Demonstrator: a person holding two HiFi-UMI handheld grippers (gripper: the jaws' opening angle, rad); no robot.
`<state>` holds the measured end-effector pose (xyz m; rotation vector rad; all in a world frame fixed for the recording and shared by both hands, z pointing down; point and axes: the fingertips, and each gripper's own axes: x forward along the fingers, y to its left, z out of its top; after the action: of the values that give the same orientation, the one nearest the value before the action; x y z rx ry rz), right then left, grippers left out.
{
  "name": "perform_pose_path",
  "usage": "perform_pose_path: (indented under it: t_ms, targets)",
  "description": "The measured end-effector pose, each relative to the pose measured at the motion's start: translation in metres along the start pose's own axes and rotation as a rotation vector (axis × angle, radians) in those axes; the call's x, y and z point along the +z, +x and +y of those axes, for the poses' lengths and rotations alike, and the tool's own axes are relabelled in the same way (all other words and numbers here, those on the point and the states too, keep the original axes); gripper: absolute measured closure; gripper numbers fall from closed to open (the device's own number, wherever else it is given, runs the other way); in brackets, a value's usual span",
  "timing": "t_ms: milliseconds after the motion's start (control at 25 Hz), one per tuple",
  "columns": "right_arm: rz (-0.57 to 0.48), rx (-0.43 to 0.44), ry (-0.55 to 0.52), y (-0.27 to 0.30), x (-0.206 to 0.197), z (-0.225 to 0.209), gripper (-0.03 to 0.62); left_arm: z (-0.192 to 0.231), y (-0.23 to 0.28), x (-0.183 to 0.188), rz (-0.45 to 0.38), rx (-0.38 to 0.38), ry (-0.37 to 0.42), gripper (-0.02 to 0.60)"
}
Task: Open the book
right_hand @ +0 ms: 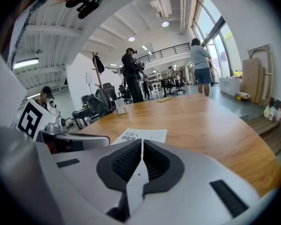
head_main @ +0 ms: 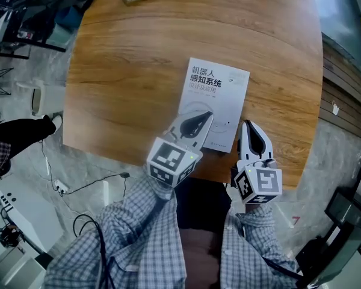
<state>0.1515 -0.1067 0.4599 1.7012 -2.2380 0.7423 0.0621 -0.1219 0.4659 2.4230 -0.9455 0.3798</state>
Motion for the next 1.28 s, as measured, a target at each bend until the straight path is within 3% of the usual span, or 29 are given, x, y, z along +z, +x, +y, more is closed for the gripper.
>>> perform_pose_path:
  t_ms: [240,400,520,600,640,920,1280]
  targets:
    - [0.209,-0.008,0.036,0.009,-0.051,-0.005,0.568,-0.005,0.010,-0.032,0.087,-0.017,0.004,0.574]
    - [0.298,-0.012,0.041,0.008,-0.071,-0.009,0.567,-0.008,0.014,-0.044,0.119,-0.024,0.022,0.574]
    - [0.348,0.018,0.115,0.008,-0.083,-0.008,0.561,-0.013,0.017,-0.048,0.137,-0.039,0.051,0.574]
    - [0.367,0.058,0.209,0.010,-0.088,-0.005,0.491,-0.017,0.019,-0.049,0.149,-0.056,0.081,0.574]
    - [0.376,0.072,0.252,0.010,-0.090,-0.004,0.485,-0.018,0.019,-0.050,0.153,-0.061,0.092,0.574]
    - [0.445,0.104,0.374,0.011,-0.104,-0.004,0.501,-0.019,0.019,-0.049,0.153,-0.060,0.098,0.574]
    - [0.410,0.148,0.487,0.006,-0.092,-0.005,0.554,-0.026,0.020,-0.055,0.182,-0.093,0.180,0.574]
